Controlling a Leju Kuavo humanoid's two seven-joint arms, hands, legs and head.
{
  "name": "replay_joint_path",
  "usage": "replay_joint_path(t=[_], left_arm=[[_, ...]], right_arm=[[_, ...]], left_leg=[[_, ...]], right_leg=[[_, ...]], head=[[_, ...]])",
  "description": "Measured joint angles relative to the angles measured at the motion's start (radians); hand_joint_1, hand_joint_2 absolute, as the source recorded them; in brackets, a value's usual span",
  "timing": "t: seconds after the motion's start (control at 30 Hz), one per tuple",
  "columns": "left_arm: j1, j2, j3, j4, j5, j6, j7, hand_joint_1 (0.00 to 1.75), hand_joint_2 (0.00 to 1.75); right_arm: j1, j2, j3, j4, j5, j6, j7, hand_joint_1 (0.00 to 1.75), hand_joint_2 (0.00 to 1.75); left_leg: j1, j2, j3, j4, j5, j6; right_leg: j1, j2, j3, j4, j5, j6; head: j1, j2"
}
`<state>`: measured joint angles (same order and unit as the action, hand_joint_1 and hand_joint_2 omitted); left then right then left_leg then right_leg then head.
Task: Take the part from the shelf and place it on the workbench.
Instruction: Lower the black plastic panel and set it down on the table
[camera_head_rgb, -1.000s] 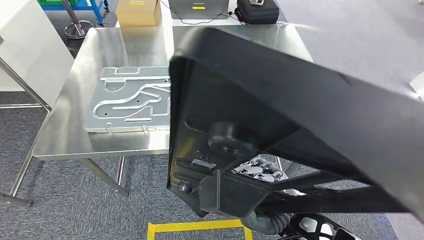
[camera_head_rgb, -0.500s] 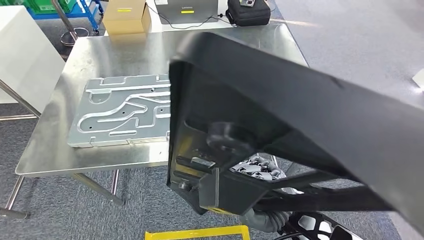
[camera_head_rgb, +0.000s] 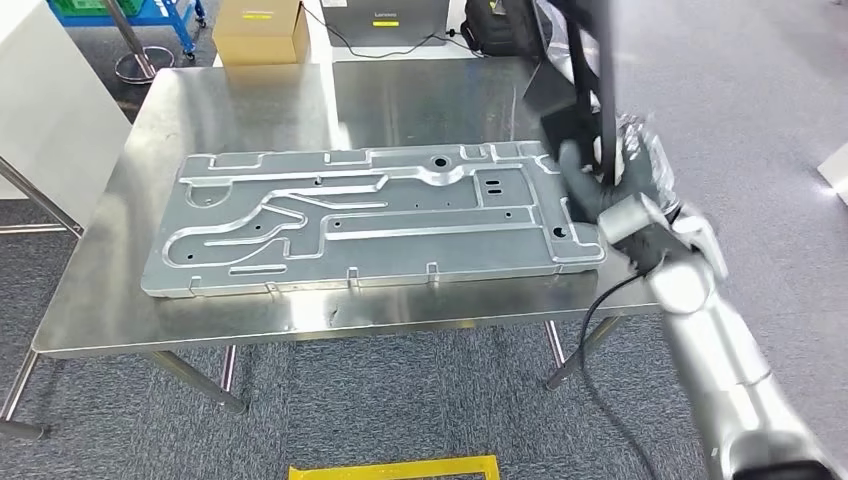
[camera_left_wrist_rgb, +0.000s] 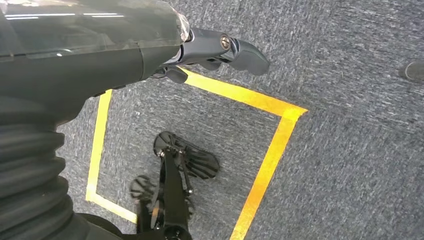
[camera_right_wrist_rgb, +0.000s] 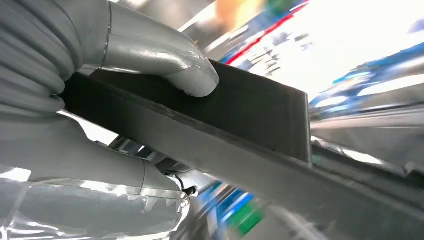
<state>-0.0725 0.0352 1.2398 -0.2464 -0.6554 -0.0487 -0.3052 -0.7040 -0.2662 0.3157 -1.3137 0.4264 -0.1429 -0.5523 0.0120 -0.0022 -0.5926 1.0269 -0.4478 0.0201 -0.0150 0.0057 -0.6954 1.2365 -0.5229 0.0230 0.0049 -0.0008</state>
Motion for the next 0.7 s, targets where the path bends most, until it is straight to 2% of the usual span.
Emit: replay_joint_path(t=[0.03,0.07,0.1,0.2,0.27,0.3,0.37,0.4,0.43,0.47,0.5,0.57,0.6,0.63,0.7], left_arm=[[0.0,-0.001,0.0,0.001,-0.002,-0.001,0.0,0.0,1.75],[-0.001,-0.001,0.0,0.001,-0.005,-0.003,0.0,0.0,1.75],[-0.002,-0.001,0.0,0.002,-0.008,-0.006,-0.001,0.0,1.75],[-0.006,-0.001,0.0,0.003,-0.018,-0.013,-0.003,0.0,1.75],[-0.008,-0.002,0.0,0.004,-0.023,-0.015,-0.004,0.0,1.75],[-0.009,-0.002,0.0,0.004,-0.024,-0.016,-0.004,0.0,1.75],[-0.009,-0.002,0.0,0.006,-0.025,-0.016,-0.004,0.0,1.75],[-0.008,-0.002,0.0,0.006,-0.025,-0.016,-0.004,0.0,1.75],[-0.007,-0.002,0.0,0.007,-0.026,-0.017,-0.004,0.0,1.75],[-0.007,-0.003,0.0,0.008,-0.028,-0.018,-0.004,0.0,1.75],[-0.006,-0.003,0.0,0.008,-0.032,-0.022,-0.004,0.0,1.75],[-0.007,-0.002,-0.002,0.008,-0.043,-0.03,-0.005,0.0,1.75],[-0.007,-0.002,-0.003,0.008,-0.049,-0.035,-0.006,0.0,1.75],[-0.009,-0.002,-0.004,0.009,-0.053,-0.039,-0.008,0.0,1.75],[-0.011,-0.002,-0.005,0.009,-0.059,-0.048,-0.012,0.0,1.75]], right_arm=[[-0.038,-0.009,0.001,0.055,0.058,-0.031,0.028,1.75,1.75],[-0.078,-0.014,0.008,0.106,0.122,-0.058,0.058,1.75,1.75],[-0.12,-0.017,0.021,0.164,0.199,-0.081,0.091,1.75,1.75],[-0.237,-0.011,0.094,0.35,0.399,-0.103,0.151,1.75,1.75],[-0.286,0.0,0.138,0.448,0.451,-0.105,0.159,1.75,1.75],[-0.304,0.006,0.153,0.485,0.459,-0.107,0.161,1.75,1.75],[-0.332,0.02,0.177,0.544,0.463,-0.112,0.164,1.75,1.75],[-0.34,0.025,0.187,0.567,0.47,-0.112,0.165,1.75,1.75],[-0.346,0.03,0.199,0.588,0.485,-0.109,0.166,1.75,1.75],[-0.353,0.036,0.214,0.608,0.512,-0.098,0.166,1.75,1.75],[-0.362,0.043,0.235,0.629,0.552,-0.083,0.166,1.75,1.75],[-0.382,0.063,0.293,0.677,0.643,-0.054,0.163,1.75,1.75],[-0.388,0.076,0.327,0.701,0.681,-0.044,0.16,1.75,1.75],[-0.39,0.088,0.36,0.722,0.707,-0.039,0.155,1.75,1.75],[-0.385,0.115,0.423,0.761,0.737,-0.035,0.135,1.75,1.75]], left_leg=[[0.0,-0.001,0.002,0.0,-0.002,-0.003],[-0.001,-0.002,0.002,0.001,-0.004,-0.007],[-0.003,-0.002,0.001,0.002,-0.005,-0.012],[-0.005,-0.001,-0.004,-0.001,-0.003,-0.027],[-0.003,-0.001,-0.013,0.022,-0.021,-0.036],[-0.003,-0.001,-0.031,0.06,-0.042,-0.039],[-0.002,-0.001,-0.095,0.187,-0.094,-0.041],[-0.002,-0.001,-0.127,0.245,-0.109,-0.042],[-0.002,-0.001,-0.148,0.277,-0.108,-0.041],[-0.002,-0.001,-0.152,0.27,-0.087,-0.039],[-0.002,-0.001,-0.137,0.225,-0.05,-0.036],[-0.005,-0.001,-0.085,0.095,0.021,-0.025],[-0.008,-0.001,-0.063,0.045,0.035,-0.021],[-0.01,-0.002,-0.051,0.018,0.037,-0.018],[-0.012,-0.002,-0.041,0.0,0.031,-0.013]], right_leg=[[-0.001,-0.001,0.025,-0.068,0.041,-0.001],[0.001,-0.001,0.048,-0.129,0.07,-0.003],[0.003,-0.001,0.063,-0.171,0.085,-0.005],[0.008,0.0,0.069,-0.199,0.083,-0.016],[0.006,-0.002,0.075,-0.207,0.084,-0.027],[0.005,-0.003,0.079,-0.211,0.084,-0.033],[0.009,-0.004,0.083,-0.211,0.08,-0.043],[0.012,-0.005,0.085,-0.211,0.078,-0.047],[0.016,-0.005,0.088,-0.211,0.076,-0.049],[0.019,-0.004,0.092,-0.21,0.073,-0.052],[0.021,-0.003,0.096,-0.21,0.07,-0.053],[0.025,0.0,0.103,-0.208,0.062,-0.052],[0.027,0.003,0.103,-0.207,0.06,-0.05],[0.027,0.004,0.102,-0.206,0.059,-0.048],[0.027,0.007,0.099,-0.208,0.059,-0.04]], head=[[0.0,0.0],[0.0,0.0],[0.0,0.0],[-0.003,0.0],[-0.004,0.0],[-0.004,0.0],[-0.005,0.0],[-0.005,0.0],[-0.005,0.0],[-0.006,0.0],[-0.005,0.0],[-0.005,0.0],[-0.005,0.0],[-0.005,0.0],[-0.005,0.0]])
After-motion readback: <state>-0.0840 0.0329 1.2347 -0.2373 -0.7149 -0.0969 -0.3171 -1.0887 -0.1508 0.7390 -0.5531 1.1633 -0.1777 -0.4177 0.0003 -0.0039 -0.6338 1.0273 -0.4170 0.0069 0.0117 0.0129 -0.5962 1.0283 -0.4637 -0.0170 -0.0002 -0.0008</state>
